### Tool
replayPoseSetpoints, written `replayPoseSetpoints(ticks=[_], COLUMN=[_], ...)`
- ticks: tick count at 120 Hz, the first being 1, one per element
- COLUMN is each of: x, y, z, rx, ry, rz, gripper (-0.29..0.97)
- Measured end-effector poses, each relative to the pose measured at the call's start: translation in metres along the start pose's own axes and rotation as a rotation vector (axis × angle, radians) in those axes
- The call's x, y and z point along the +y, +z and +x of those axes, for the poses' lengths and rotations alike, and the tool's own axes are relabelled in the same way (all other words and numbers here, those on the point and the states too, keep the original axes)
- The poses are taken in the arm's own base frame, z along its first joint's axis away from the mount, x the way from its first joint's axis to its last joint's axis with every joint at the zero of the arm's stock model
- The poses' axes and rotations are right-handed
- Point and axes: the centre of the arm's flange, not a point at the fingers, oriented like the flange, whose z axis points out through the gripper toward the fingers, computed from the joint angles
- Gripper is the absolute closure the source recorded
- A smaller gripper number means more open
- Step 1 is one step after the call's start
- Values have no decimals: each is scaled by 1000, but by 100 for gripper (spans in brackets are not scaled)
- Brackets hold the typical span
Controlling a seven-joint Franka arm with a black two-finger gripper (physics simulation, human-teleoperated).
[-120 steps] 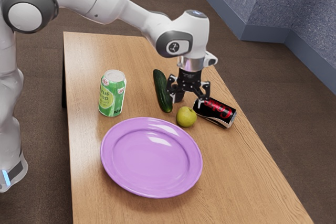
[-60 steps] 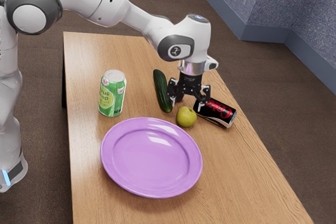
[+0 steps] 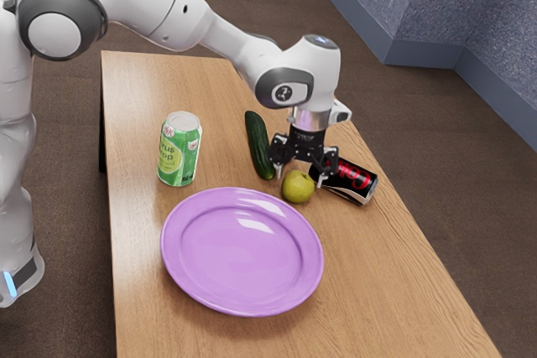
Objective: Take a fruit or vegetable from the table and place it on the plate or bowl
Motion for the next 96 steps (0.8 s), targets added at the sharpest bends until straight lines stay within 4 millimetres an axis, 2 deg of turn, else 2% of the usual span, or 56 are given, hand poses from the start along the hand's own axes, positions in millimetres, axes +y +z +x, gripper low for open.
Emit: replayPoseSetpoints(ticks=[30,47,79,87,96], x=[9,8,6,6,6], y=[2,0,20,20,20], z=[-12,-10,-6,-5,-5], rx=[0,0,-27,-29,-30], ry=[22,13,-11,-16,-20], rz=[-11,-21,-2,-4,-5], gripper=[0,0,0,7,21])
